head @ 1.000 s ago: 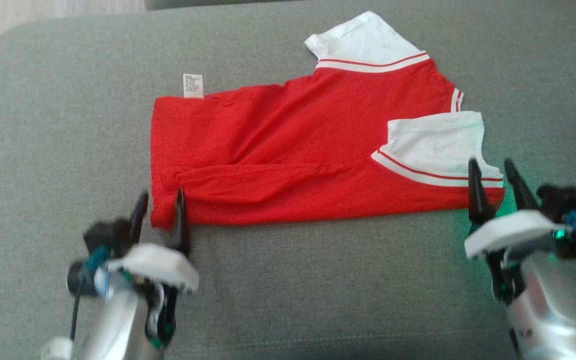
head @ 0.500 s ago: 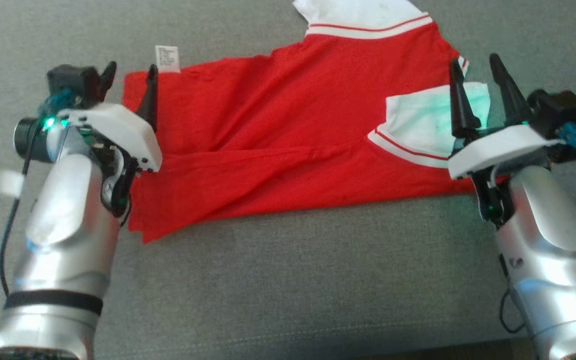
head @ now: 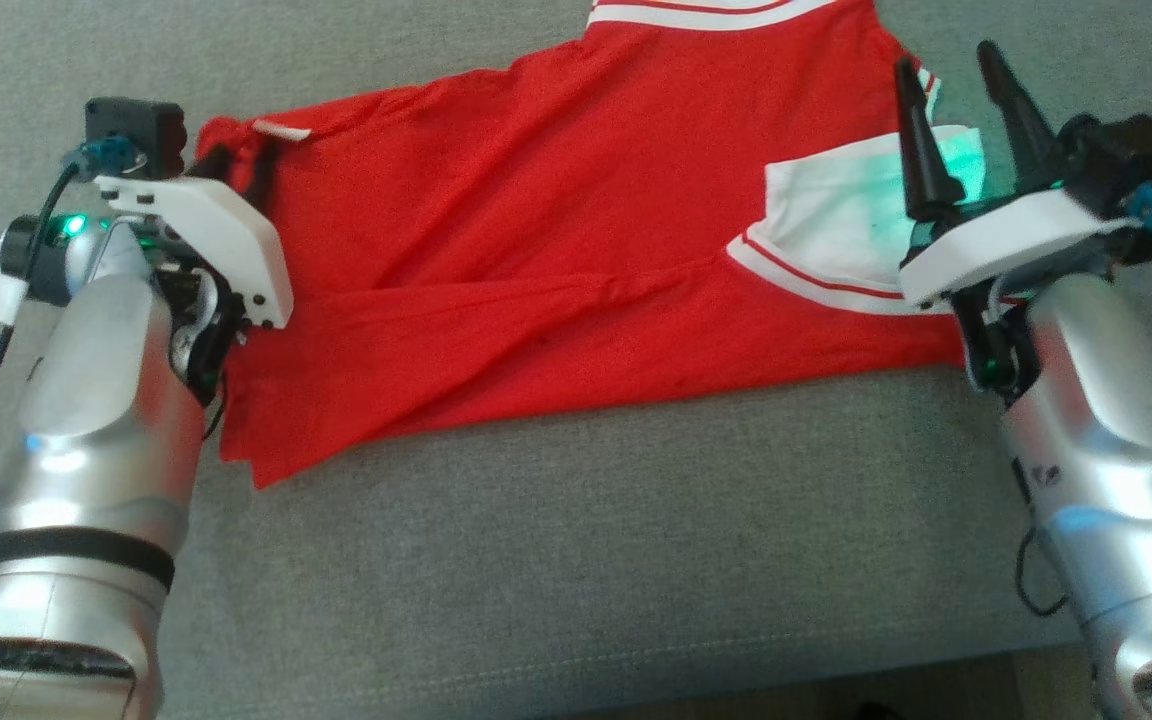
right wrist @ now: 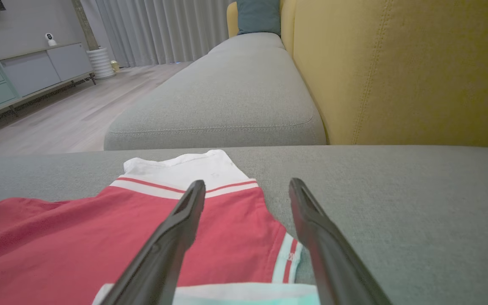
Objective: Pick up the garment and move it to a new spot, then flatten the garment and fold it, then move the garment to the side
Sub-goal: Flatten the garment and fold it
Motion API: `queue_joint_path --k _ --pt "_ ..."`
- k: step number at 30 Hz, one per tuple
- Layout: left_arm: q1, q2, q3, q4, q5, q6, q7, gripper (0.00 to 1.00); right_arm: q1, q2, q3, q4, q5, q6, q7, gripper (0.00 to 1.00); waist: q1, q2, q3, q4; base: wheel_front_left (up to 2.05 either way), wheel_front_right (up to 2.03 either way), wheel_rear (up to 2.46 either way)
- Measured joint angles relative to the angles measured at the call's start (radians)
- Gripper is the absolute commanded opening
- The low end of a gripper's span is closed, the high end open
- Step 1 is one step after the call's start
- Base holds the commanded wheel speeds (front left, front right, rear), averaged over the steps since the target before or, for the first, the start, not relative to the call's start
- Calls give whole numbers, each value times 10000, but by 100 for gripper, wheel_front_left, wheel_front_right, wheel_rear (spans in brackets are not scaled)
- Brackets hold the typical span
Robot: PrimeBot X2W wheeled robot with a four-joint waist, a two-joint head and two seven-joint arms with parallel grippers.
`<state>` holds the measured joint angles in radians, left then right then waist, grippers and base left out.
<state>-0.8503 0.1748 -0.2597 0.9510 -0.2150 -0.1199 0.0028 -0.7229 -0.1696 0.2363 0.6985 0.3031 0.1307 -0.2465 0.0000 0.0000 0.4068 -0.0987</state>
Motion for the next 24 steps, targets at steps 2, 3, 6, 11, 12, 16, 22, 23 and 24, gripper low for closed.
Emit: queue_joint_path --k 2,3,6,11,12,16,22,23,24 --pt "-22 -21 -81 123 2 2 -217 0 -198 -128 58 98 6 0 2 100 0 0 25 95 0 0 0" --pt "-39 -44 -150 169 2 2 -326 0 -337 -180 81 151 6 0 19 100 0 0 37 153 0 0 0" --pt "-149 -219 -230 259 4 8 -658 0 -920 -405 157 351 -38 0 311 100 0 0 89 368 0 0 0" --pt "-302 -539 -502 257 115 138 -1340 0 -2140 -790 280 1001 -48 0 1049 100 0 0 276 845 0 0 0" --pt "-381 -625 -541 253 132 163 -1469 0 -2399 -844 288 1177 -50 0 1256 100 0 0 337 948 0 0 0" --pt "-889 -972 -713 178 203 244 -1927 0 -3511 -1087 366 2027 -127 0 2134 100 0 0 676 1393 0 0 0" --pt "-1464 -1452 -1047 40 198 313 -2303 0 -4806 -1373 518 3302 -324 0 3273 100 1 0 1256 2147 0 0 0" --pt "-1507 -1494 -1156 31 171 314 -2336 0 -4945 -1411 516 3476 -330 0 3386 100 1 0 1351 2276 0 0 0" --pt "-1561 -1526 -1223 25 127 313 -2343 0 -5079 -1473 535 3639 -337 0 3484 100 2 0 1443 2402 0 0 0"
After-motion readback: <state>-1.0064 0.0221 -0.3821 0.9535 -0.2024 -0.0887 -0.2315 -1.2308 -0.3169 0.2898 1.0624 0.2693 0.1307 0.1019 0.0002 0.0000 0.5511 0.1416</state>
